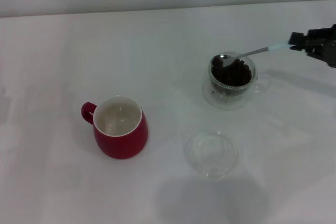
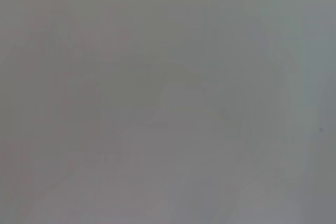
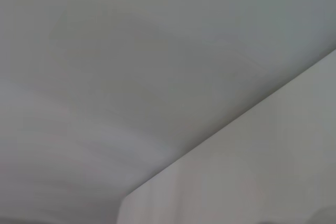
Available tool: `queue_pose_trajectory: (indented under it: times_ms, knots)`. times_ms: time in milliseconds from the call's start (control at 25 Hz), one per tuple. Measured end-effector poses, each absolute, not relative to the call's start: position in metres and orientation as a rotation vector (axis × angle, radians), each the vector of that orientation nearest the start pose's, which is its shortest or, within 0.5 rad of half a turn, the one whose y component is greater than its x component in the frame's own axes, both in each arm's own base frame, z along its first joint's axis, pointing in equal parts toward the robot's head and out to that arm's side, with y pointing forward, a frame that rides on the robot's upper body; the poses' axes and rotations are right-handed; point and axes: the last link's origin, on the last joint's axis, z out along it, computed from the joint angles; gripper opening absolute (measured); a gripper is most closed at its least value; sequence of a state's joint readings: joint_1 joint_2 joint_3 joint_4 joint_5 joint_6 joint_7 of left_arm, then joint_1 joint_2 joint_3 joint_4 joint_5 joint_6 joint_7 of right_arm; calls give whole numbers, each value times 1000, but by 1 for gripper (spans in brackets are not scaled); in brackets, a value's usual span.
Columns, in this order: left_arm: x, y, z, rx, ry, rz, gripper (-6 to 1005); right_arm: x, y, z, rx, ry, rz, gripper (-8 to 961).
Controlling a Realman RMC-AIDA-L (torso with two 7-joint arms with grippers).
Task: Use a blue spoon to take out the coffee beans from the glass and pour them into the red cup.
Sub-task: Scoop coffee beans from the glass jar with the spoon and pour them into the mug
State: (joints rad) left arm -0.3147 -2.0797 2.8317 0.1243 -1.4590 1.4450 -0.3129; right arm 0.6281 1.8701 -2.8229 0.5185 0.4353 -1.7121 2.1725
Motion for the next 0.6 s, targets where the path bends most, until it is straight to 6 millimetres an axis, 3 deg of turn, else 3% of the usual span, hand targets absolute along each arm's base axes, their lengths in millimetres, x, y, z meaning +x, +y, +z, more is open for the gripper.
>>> queue_pose_trajectory:
  times_ms: [600]
  knots:
    - [-351,275,5,-1404,-629,-884,729,297,329,56,-2166,1913,1038,148]
